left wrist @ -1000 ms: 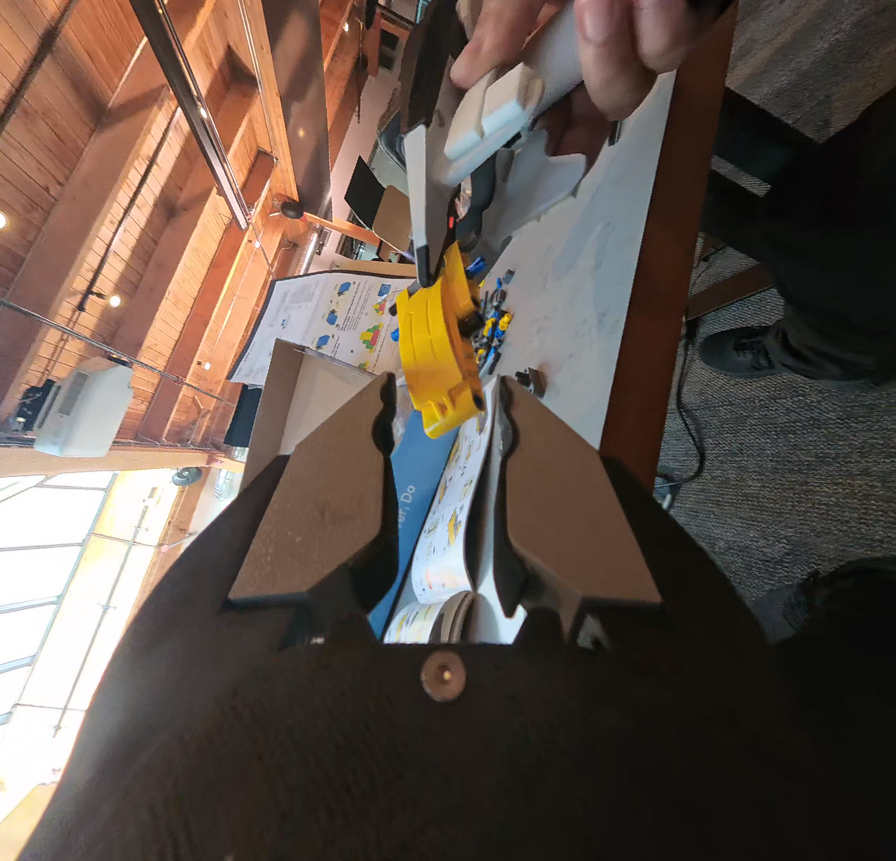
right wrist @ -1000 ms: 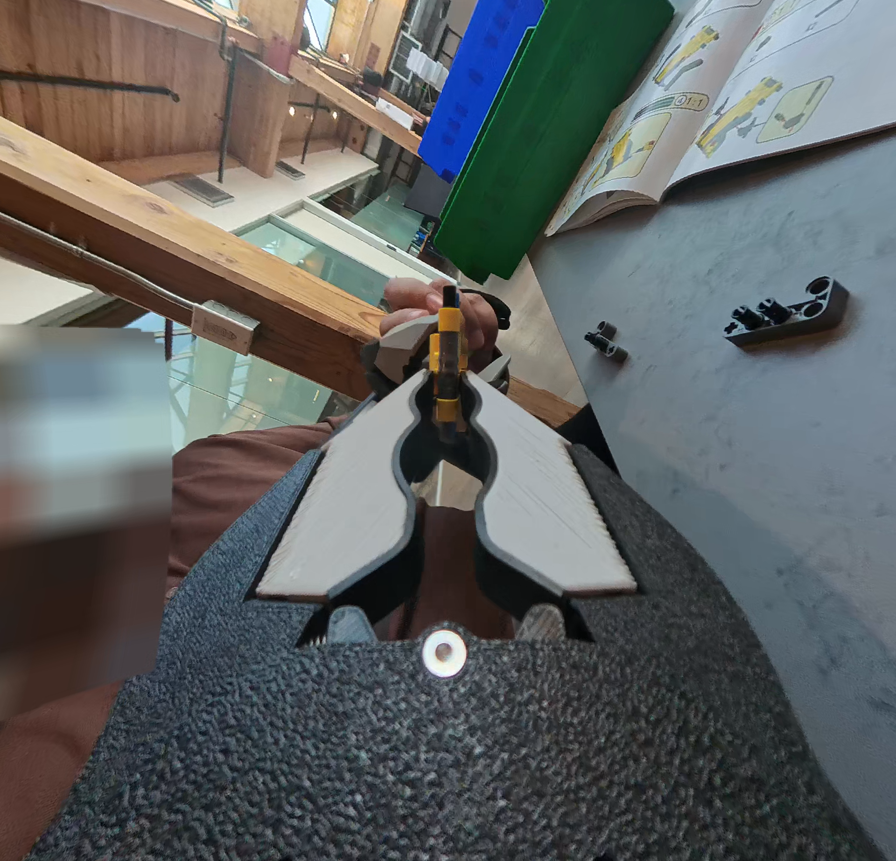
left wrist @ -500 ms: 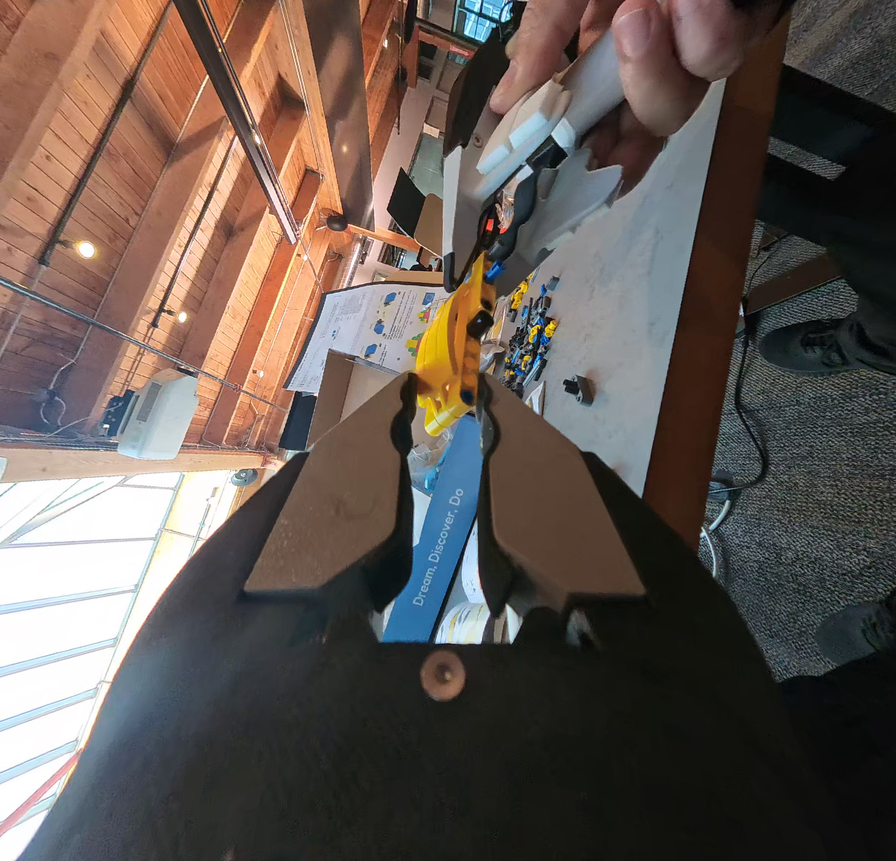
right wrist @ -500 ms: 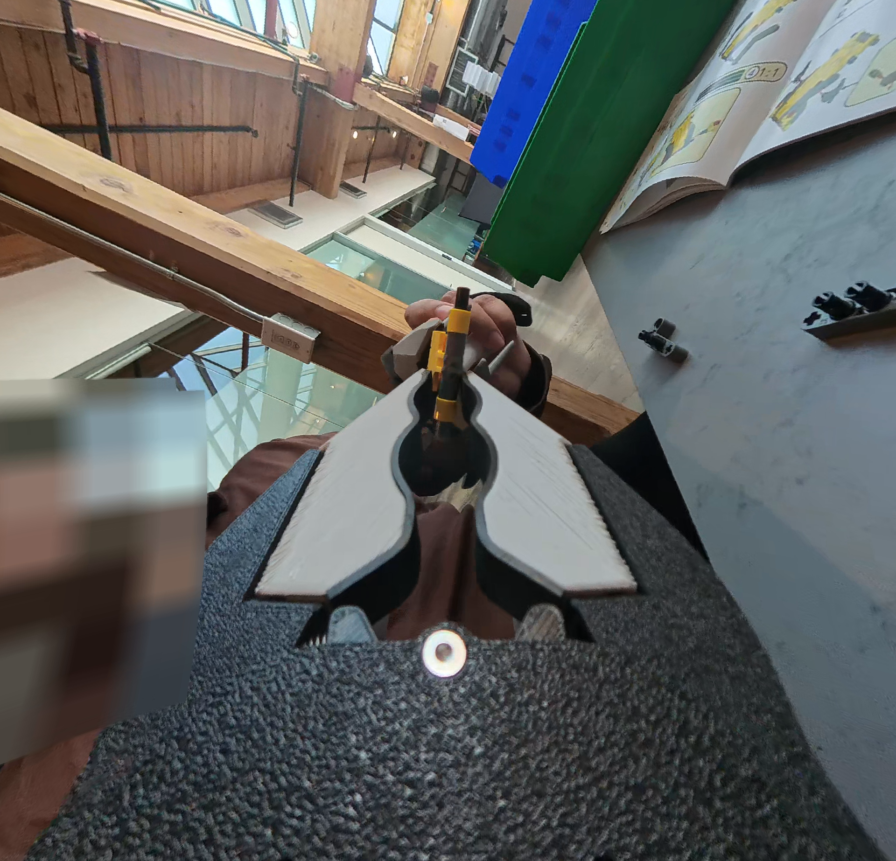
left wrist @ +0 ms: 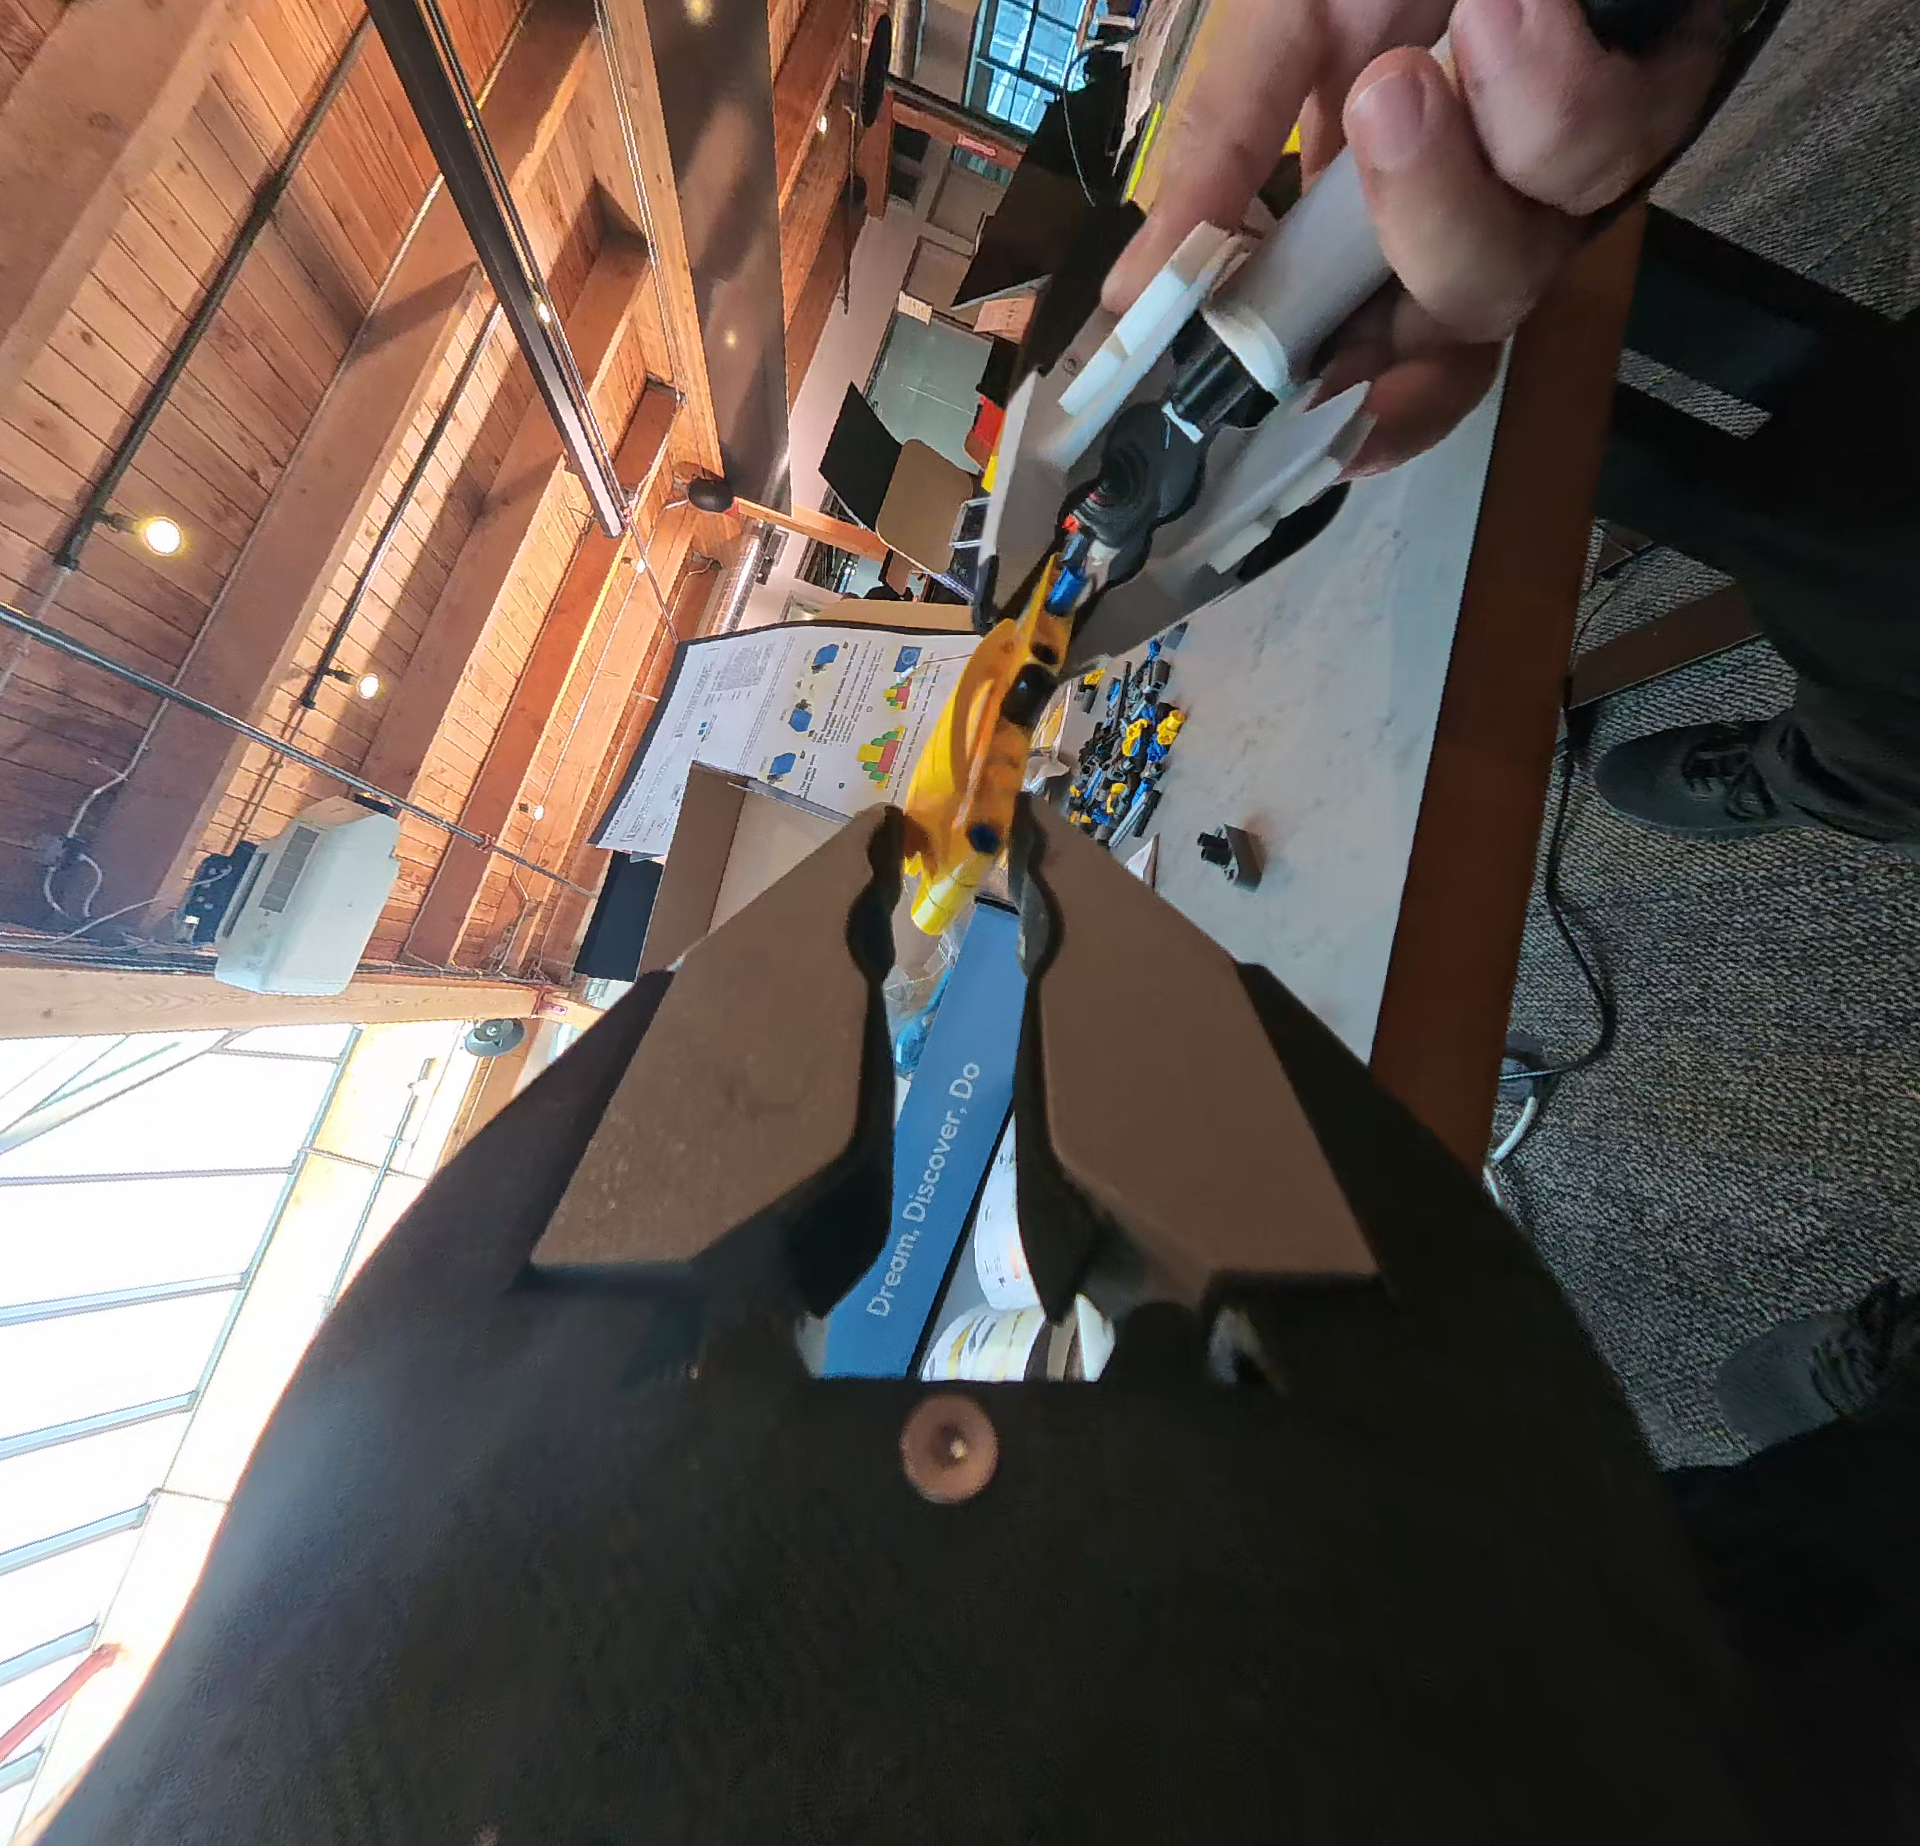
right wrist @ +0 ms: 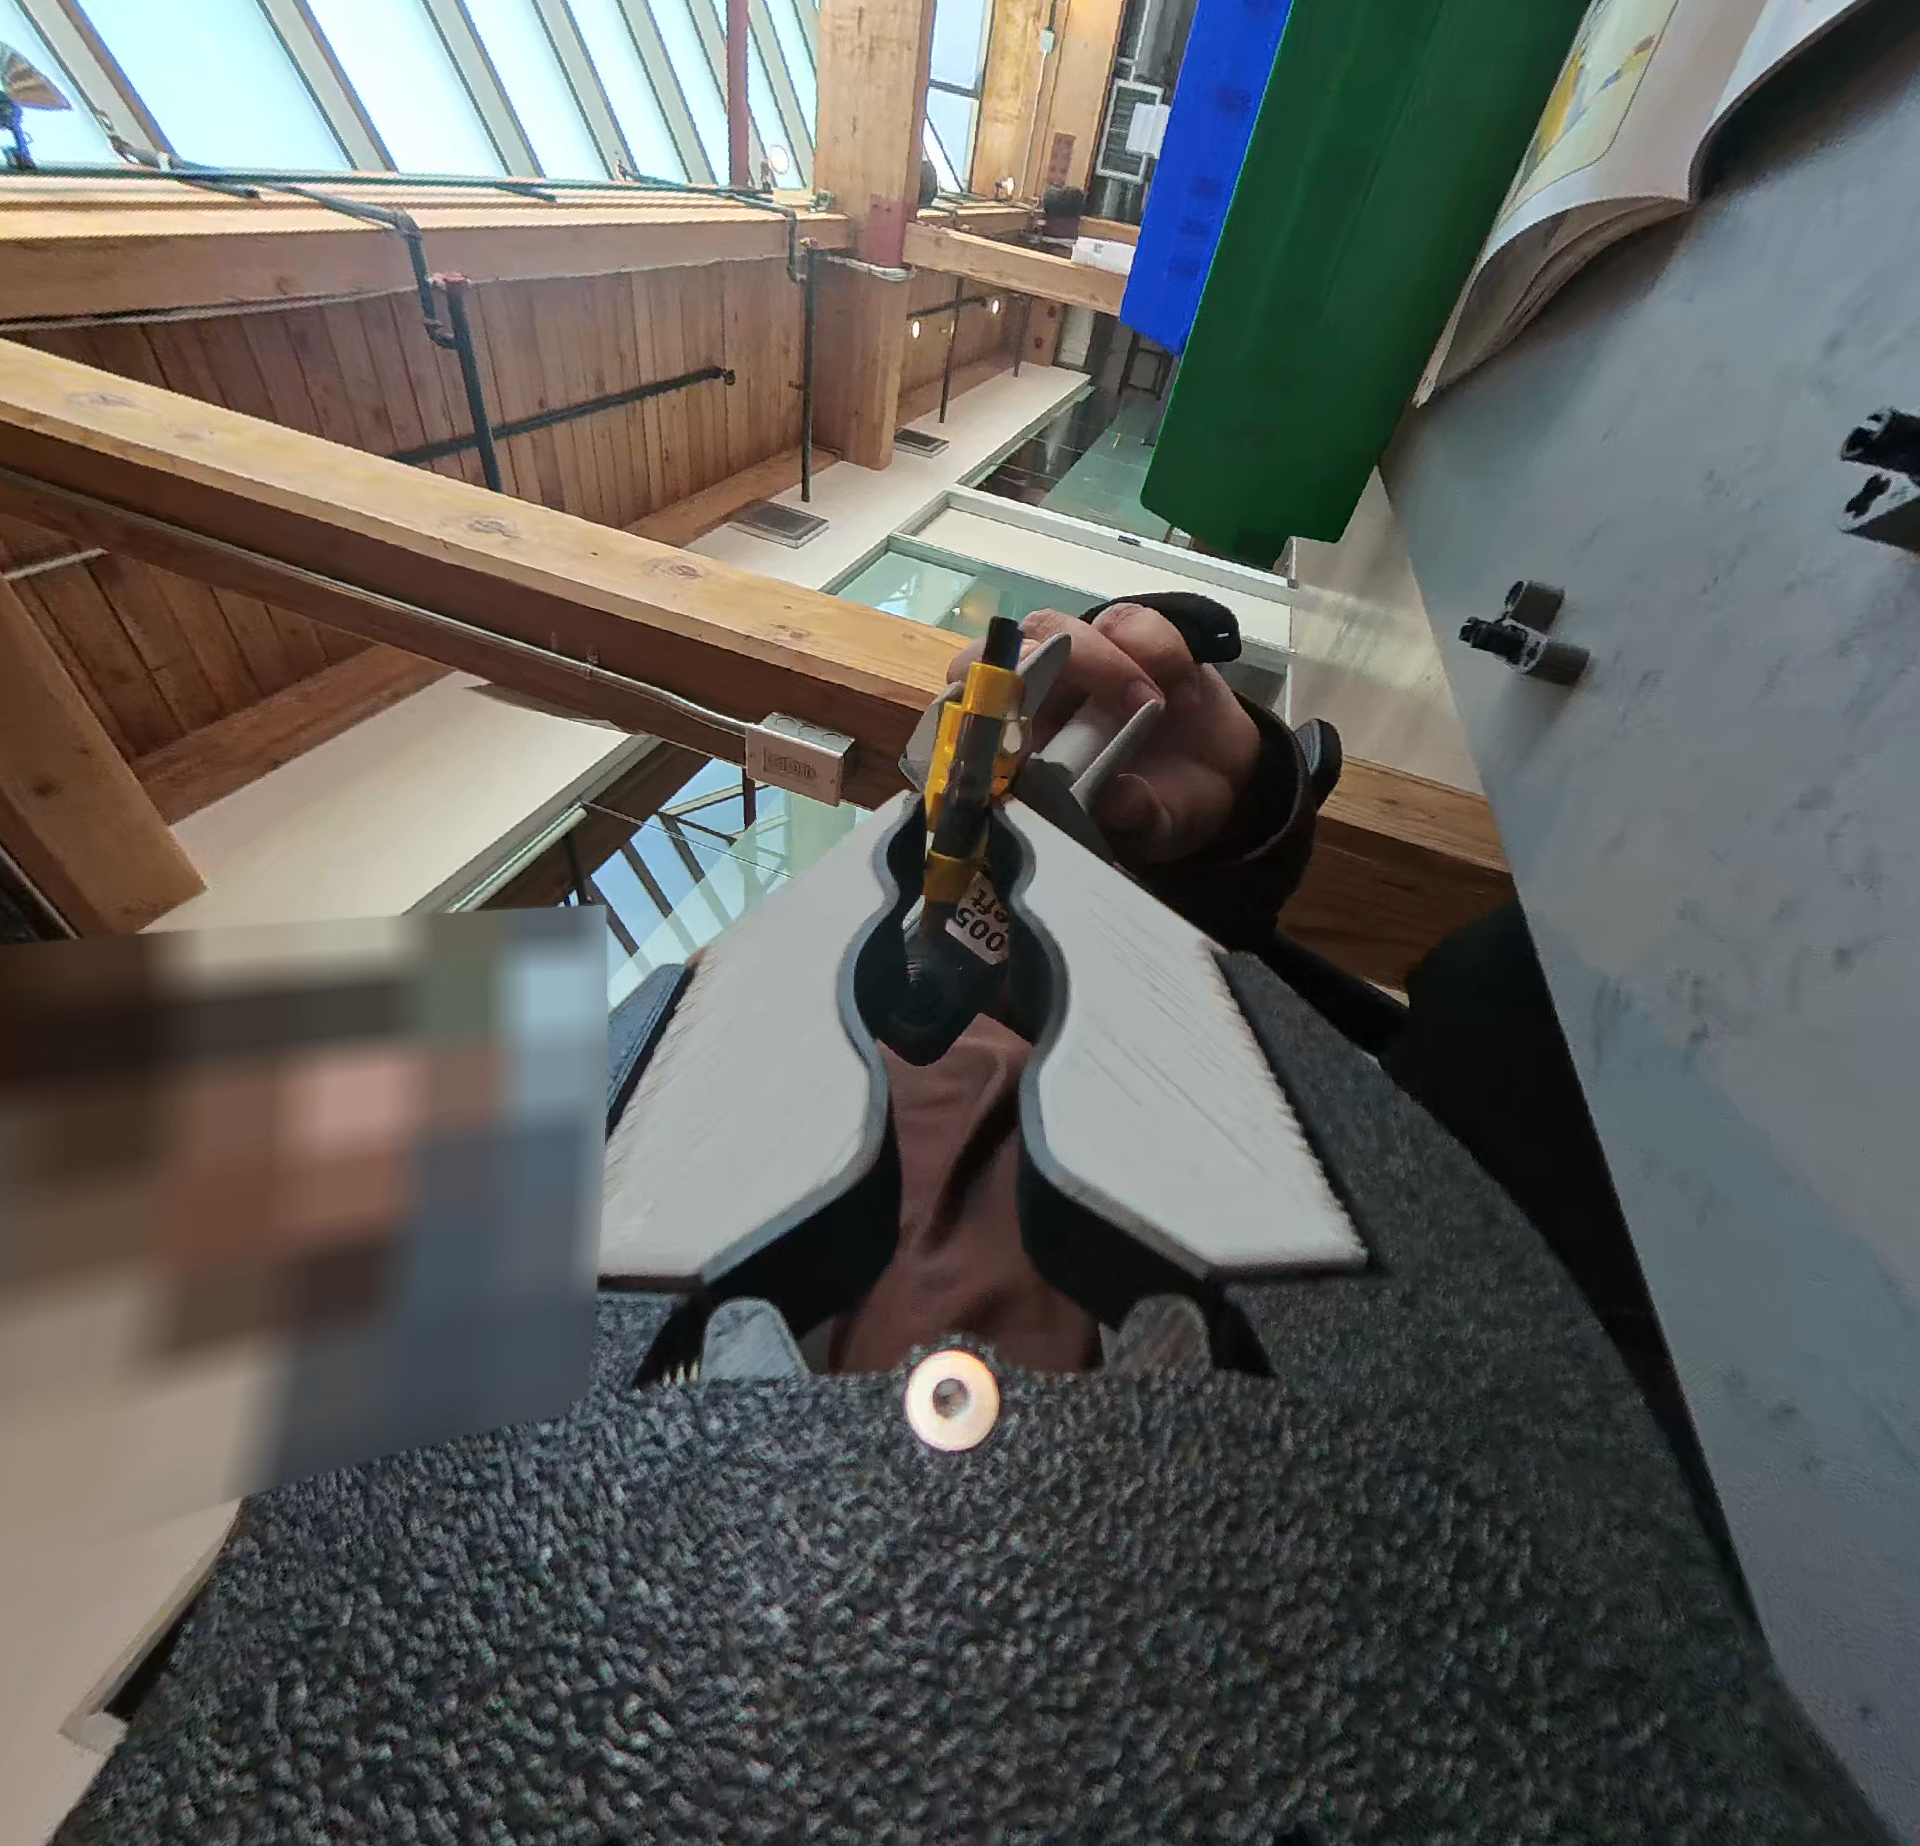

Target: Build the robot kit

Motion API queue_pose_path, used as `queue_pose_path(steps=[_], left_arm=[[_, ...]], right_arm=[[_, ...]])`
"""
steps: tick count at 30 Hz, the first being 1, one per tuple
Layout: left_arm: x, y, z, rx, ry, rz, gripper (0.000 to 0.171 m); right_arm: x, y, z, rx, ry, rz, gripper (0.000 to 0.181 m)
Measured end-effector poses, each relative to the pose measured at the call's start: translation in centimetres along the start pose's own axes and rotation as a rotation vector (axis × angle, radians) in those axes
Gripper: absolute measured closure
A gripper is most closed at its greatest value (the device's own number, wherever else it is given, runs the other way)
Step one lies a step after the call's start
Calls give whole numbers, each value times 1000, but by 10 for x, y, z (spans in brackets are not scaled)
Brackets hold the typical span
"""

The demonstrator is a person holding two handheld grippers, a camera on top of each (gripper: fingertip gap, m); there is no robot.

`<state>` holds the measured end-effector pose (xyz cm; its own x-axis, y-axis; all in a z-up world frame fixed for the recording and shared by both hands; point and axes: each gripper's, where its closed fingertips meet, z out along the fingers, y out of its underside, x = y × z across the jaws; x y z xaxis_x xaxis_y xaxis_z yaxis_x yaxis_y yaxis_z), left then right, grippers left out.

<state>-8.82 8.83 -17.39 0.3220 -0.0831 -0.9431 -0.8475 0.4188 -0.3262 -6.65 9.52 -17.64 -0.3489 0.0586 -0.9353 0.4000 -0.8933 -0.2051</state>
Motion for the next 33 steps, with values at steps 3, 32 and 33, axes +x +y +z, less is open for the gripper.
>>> queue_pose_path(steps=[3,32,33], left_arm=[[-2,1,0,-1,-9,-6,159],[-13,34,5,-60,20,-325,160],[-14,37,5,-67,25,-357,159]], right_arm=[[-1,0,0,2,-3,3,170],[6,-23,-10,120,99,-87,164],[9,-23,-11,116,130,-110,163]])
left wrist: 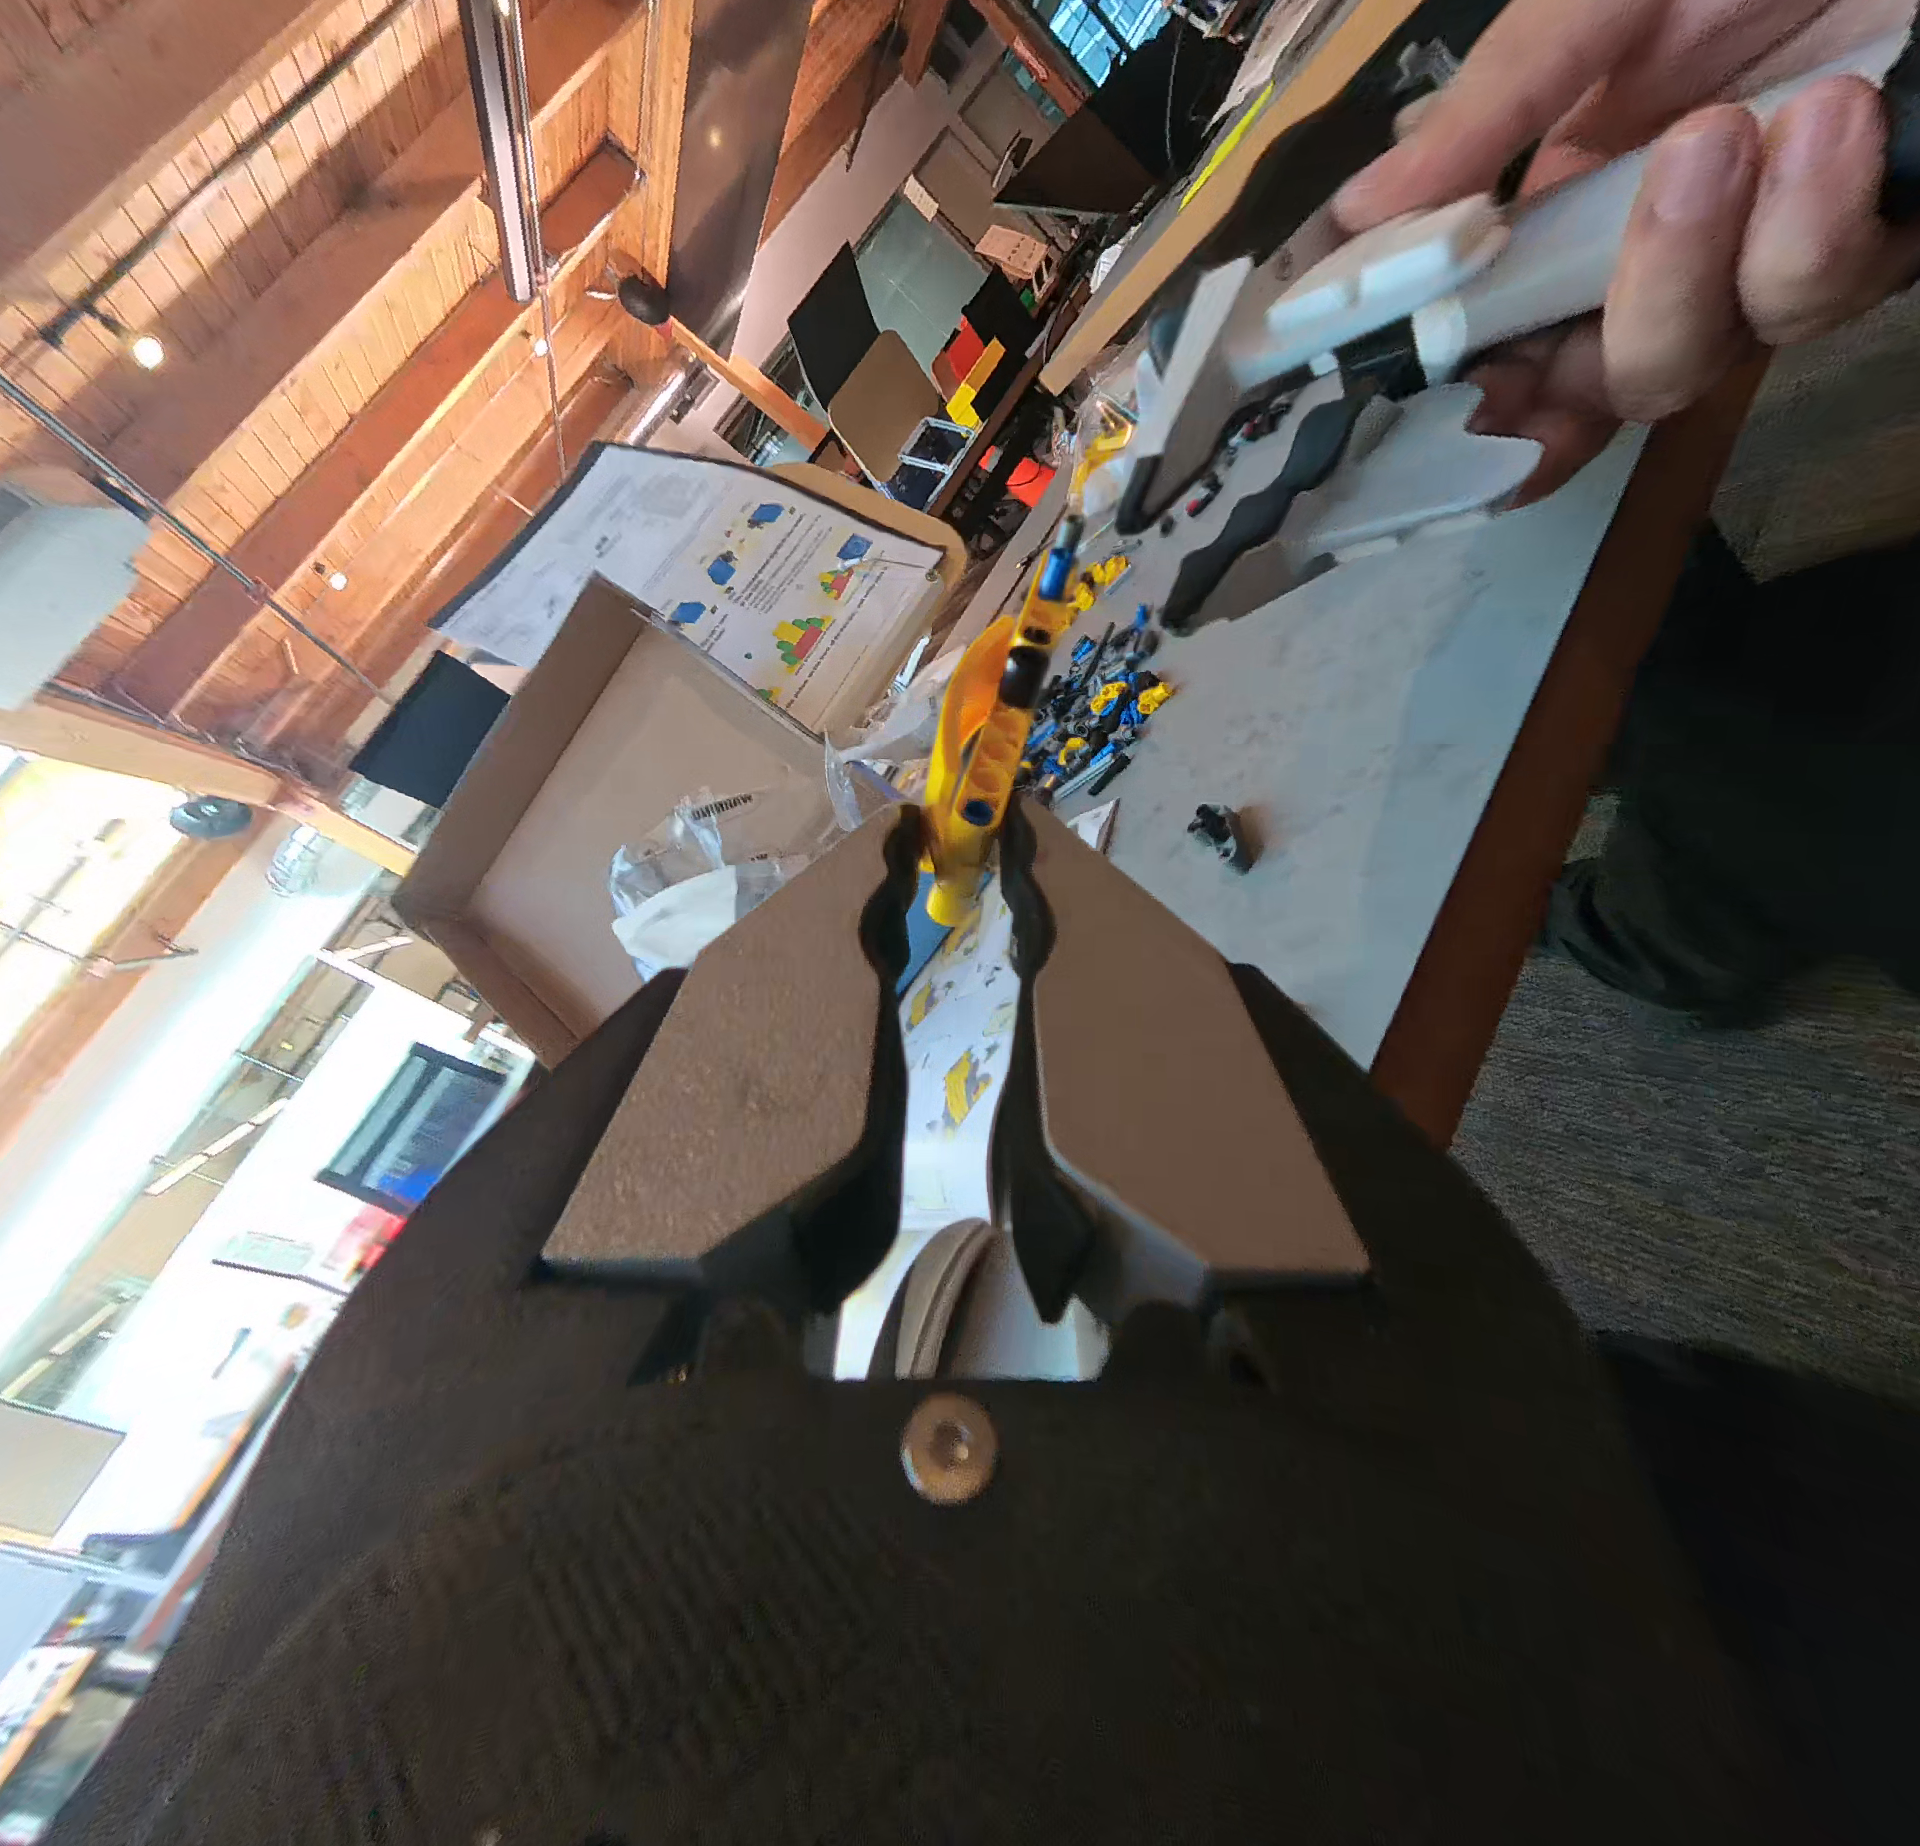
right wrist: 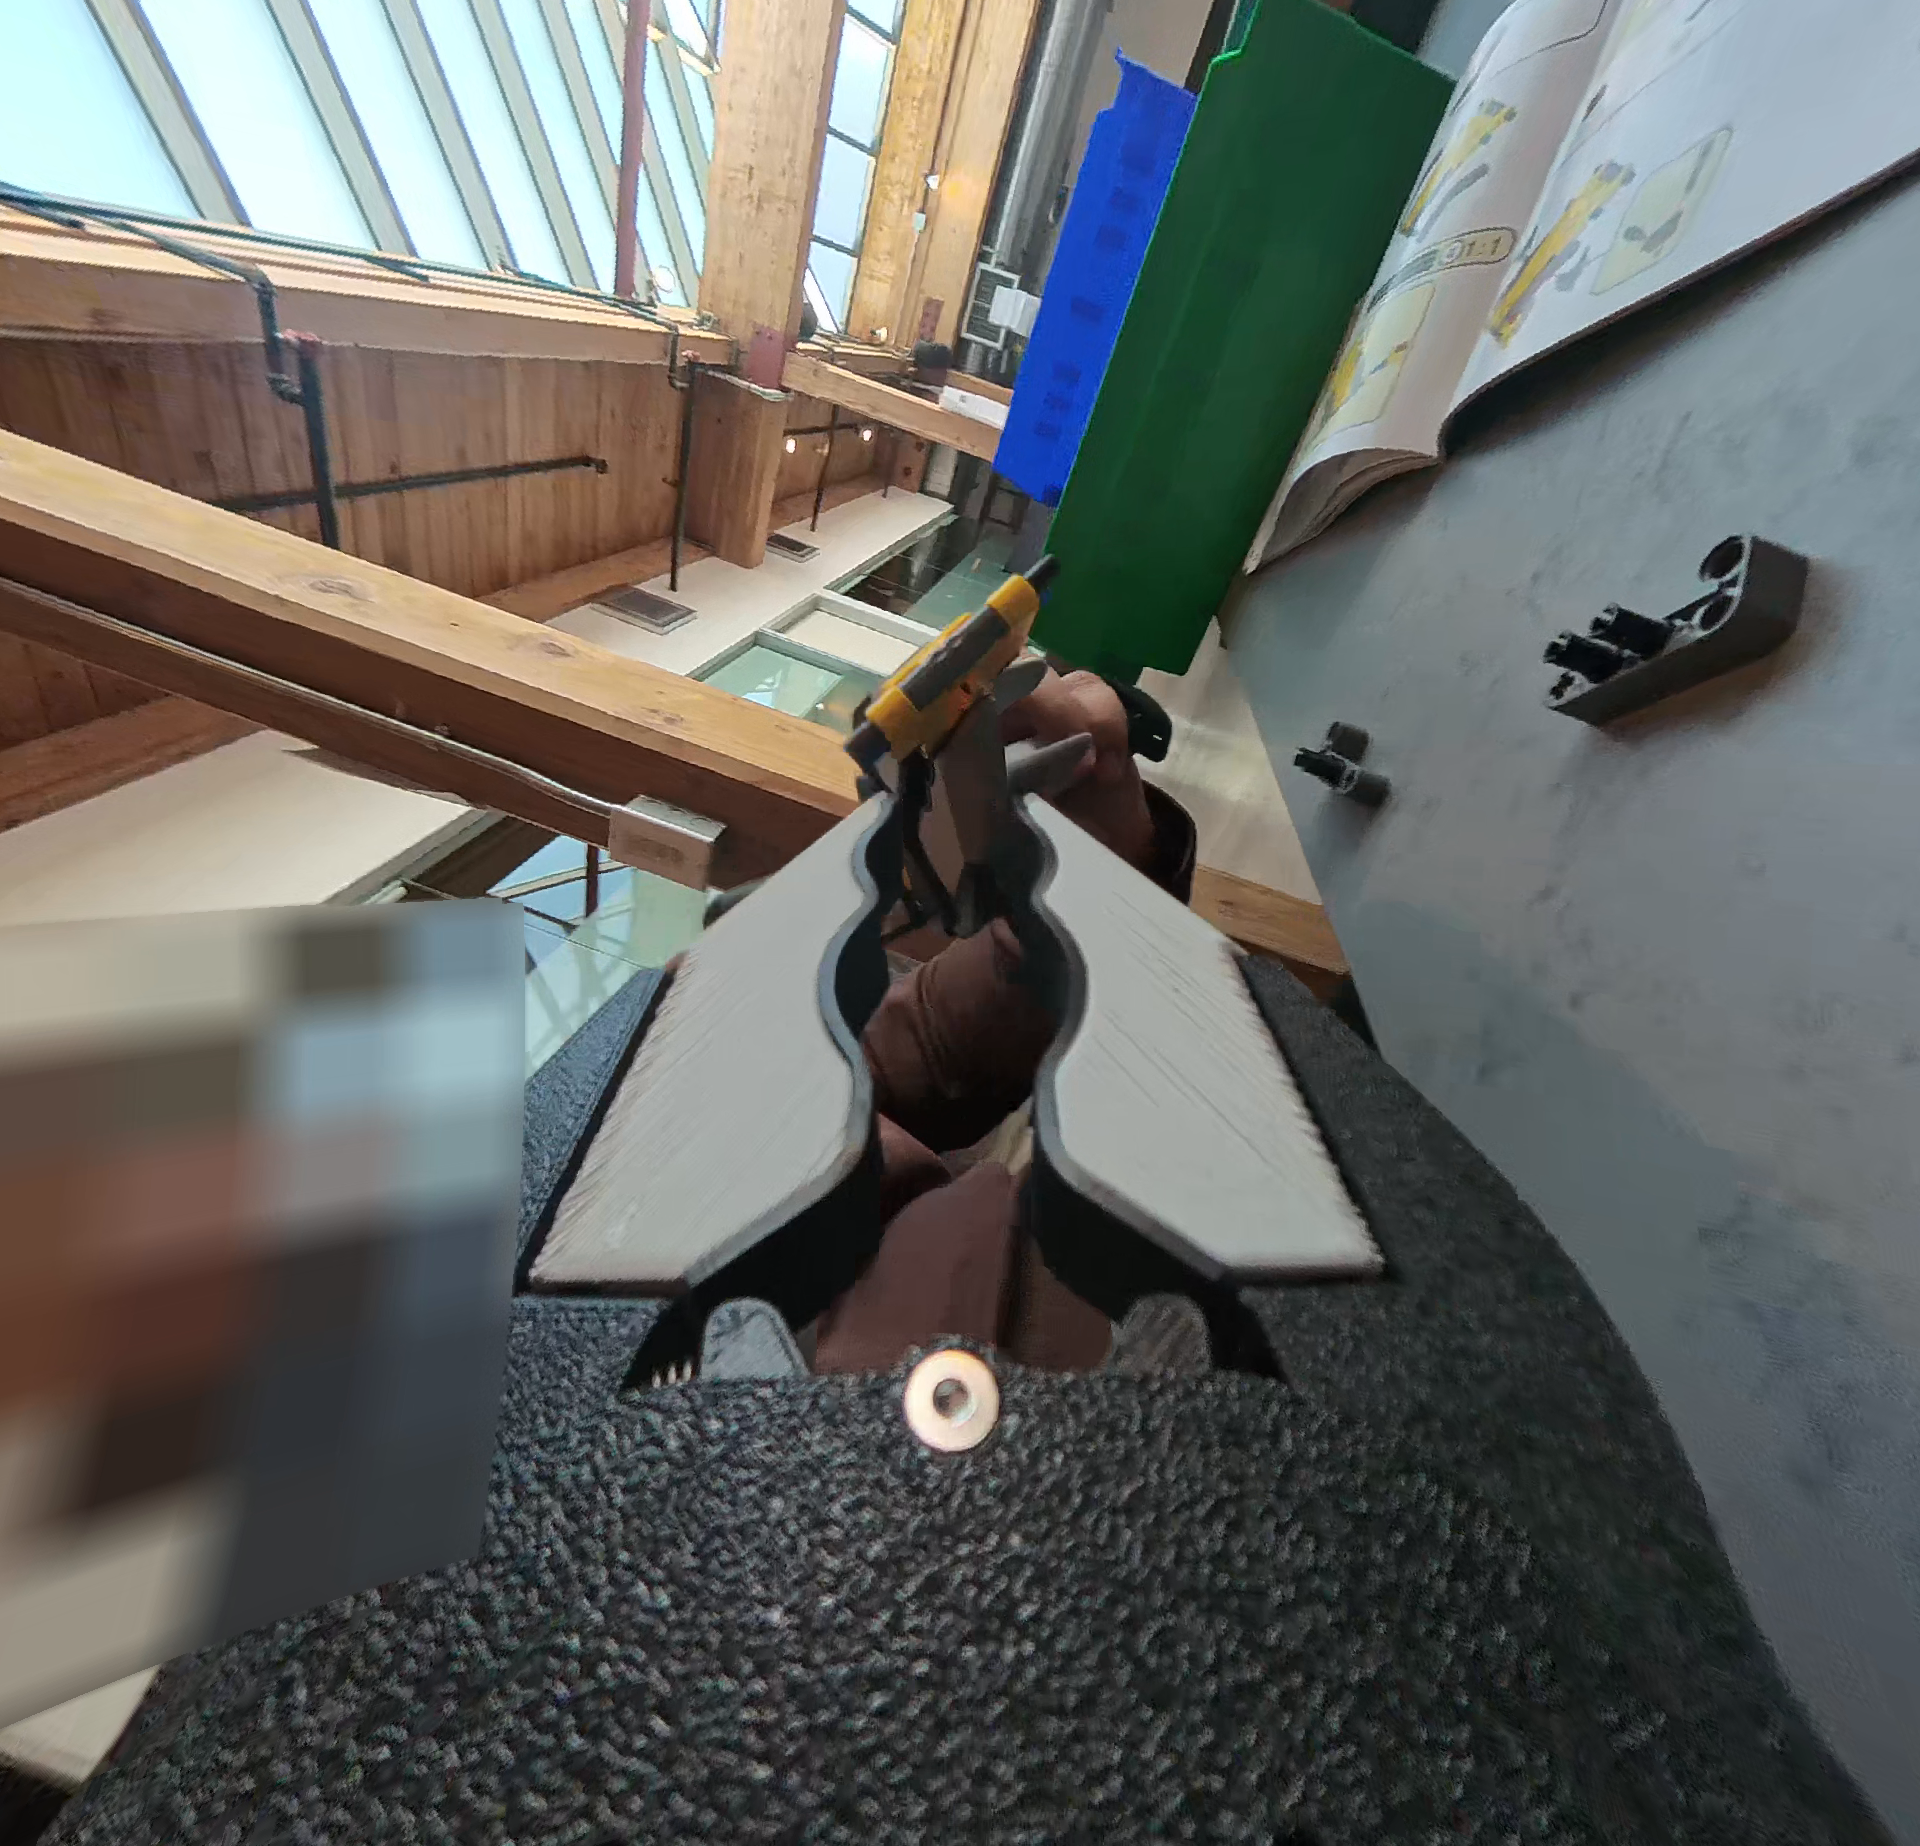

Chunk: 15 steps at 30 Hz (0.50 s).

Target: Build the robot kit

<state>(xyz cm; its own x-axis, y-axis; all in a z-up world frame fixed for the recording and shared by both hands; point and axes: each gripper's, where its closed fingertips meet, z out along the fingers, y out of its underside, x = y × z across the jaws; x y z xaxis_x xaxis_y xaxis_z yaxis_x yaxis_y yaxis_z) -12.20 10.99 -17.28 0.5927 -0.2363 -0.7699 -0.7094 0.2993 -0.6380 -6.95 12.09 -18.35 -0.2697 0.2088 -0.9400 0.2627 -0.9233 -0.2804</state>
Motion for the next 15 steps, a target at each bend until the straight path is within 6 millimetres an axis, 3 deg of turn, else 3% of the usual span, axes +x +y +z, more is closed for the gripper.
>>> queue_pose_path(steps=[4,7,10,15], left_arm=[[-9,18,2,-39,25,-137,159],[-8,29,4,-68,61,-216,160],[1,38,7,-100,116,-268,159],[13,36,9,-89,198,-345,159]], right_arm=[[-2,1,3,-17,-2,-32,163],[13,4,4,-44,148,-167,157],[28,-1,-2,-103,431,-499,147],[24,-12,-9,-196,832,-1124,120]])
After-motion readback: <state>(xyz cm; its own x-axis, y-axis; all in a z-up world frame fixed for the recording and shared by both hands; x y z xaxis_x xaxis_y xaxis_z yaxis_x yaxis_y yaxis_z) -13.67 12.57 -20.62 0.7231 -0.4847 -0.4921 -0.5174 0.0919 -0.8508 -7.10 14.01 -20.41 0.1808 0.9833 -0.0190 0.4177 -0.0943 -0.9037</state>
